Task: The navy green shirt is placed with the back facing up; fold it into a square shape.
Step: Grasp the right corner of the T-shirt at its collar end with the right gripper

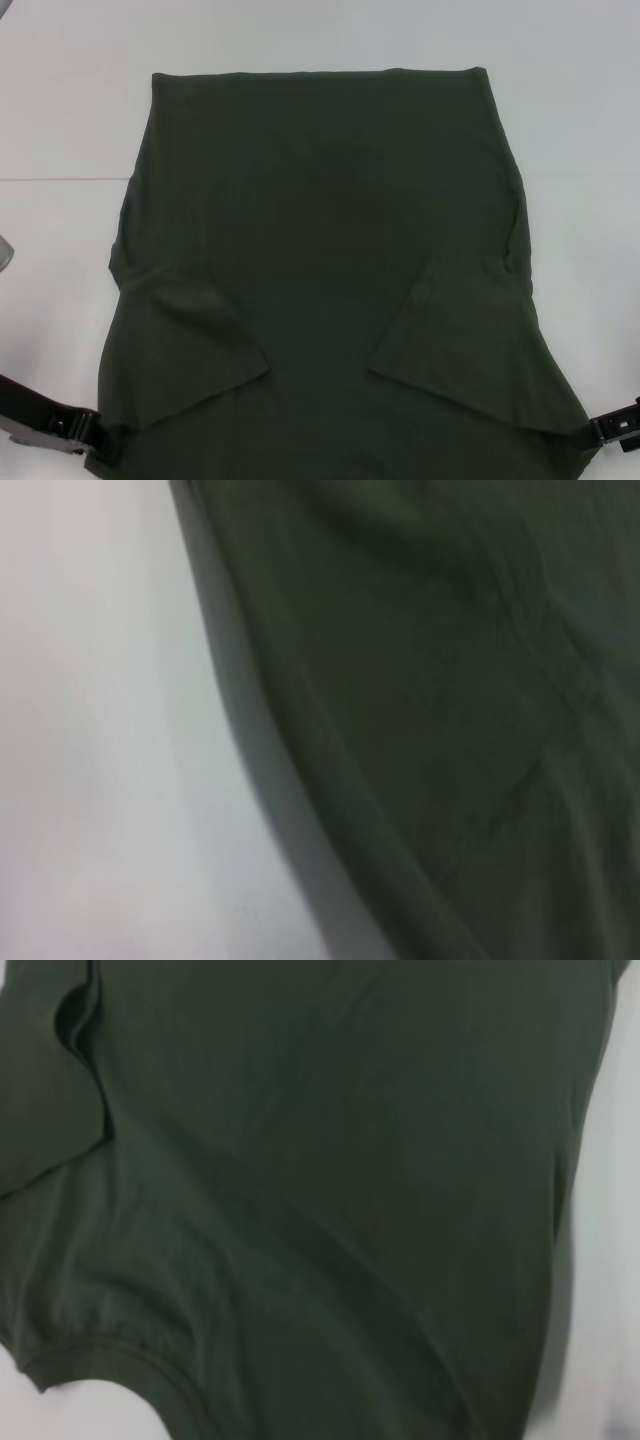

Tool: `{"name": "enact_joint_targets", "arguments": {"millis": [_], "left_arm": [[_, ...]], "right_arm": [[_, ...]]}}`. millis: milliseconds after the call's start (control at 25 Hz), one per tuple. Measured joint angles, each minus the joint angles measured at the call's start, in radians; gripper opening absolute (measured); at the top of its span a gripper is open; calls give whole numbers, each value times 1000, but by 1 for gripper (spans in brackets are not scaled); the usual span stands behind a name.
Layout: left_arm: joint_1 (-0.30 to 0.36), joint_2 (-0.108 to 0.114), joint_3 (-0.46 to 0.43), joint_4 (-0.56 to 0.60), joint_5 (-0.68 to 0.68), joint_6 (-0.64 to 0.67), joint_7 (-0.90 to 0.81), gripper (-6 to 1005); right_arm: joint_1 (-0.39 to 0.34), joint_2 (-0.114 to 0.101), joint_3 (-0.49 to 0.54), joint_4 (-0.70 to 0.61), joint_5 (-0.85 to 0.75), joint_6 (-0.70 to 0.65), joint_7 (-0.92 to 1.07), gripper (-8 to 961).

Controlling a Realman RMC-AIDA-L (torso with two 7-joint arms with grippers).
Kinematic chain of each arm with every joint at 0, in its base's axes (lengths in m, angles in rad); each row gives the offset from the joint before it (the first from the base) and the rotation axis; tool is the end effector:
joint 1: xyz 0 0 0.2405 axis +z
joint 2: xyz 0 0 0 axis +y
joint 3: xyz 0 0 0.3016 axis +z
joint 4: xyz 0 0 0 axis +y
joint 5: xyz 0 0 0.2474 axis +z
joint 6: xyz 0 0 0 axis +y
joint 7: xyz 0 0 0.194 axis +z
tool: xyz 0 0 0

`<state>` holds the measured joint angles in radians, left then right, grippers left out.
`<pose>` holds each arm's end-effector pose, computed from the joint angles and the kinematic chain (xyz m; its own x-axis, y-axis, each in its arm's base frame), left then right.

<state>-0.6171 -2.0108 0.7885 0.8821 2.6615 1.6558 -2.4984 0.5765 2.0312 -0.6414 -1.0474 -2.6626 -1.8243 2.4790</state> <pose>-0.3586 0.3919 -0.0199 0.2429 0.9697 -0.0256 0.9328 -0.2407 -0.2684 0.3500 0.3737 0.0156 0.2238 -0.9736 -0.0439 -0.9563 -0.2106 -0.2029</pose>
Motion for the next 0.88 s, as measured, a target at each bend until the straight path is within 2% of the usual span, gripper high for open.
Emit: {"name": "enact_joint_targets", "arguments": {"millis": [440, 880], "left_arm": [[9, -5, -24, -3, -1, -3, 13, 47], [9, -6, -25, -3, -3, -2, 15, 48]], "right_arm": [[1, 23, -19, 37, 3, 73, -16, 849], [8, 30, -46, 80, 4, 127, -24, 836]]}}
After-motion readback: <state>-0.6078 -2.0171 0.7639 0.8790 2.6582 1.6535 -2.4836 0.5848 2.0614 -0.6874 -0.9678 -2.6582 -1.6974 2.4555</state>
